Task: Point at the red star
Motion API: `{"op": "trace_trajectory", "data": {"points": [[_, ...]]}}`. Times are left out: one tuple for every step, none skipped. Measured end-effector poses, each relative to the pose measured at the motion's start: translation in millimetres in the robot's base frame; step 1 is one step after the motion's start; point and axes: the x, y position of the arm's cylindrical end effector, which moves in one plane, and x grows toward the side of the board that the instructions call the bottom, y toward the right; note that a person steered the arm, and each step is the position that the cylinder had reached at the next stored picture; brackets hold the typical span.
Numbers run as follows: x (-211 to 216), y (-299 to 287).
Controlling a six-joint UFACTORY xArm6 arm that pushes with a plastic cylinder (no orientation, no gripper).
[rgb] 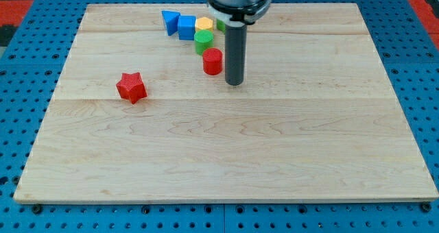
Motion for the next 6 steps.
{"op": "trace_trajectory", "data": {"points": [[-13.9,-43.8],[-10.3,-43.5],[57.9,-61.0],[108.9,-174.5],[74.1,-211.2],[58.8,-175.8]]}}
